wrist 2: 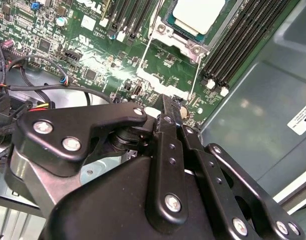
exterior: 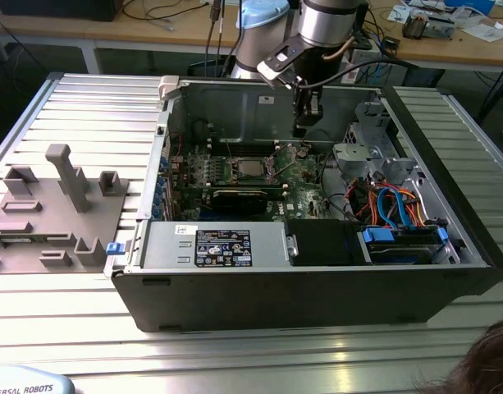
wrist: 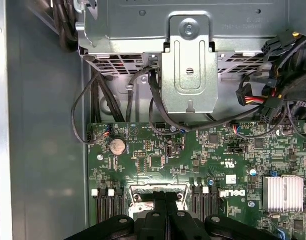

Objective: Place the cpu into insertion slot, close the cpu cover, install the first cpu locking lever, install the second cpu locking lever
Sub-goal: 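Close the cpu cover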

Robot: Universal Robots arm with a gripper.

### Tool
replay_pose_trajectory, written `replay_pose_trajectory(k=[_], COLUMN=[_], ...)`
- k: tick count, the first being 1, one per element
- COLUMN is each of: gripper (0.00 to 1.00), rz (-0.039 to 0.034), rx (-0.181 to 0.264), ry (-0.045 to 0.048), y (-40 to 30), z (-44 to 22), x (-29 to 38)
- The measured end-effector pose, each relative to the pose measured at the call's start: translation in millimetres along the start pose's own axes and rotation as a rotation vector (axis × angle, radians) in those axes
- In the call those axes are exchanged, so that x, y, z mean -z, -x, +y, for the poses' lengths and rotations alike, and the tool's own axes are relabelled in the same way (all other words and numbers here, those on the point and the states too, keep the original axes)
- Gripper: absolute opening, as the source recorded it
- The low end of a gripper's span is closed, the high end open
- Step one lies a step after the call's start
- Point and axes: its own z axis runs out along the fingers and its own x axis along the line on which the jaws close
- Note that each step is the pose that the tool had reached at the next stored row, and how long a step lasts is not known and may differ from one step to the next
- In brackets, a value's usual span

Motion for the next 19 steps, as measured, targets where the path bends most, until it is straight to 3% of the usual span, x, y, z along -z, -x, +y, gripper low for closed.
replay_pose_trajectory(k=[19], gripper=[0.11], rz=[0.0], rx=[0.0], ry=[0.0], y=[-0.1], z=[7.0], x=[-1.9])
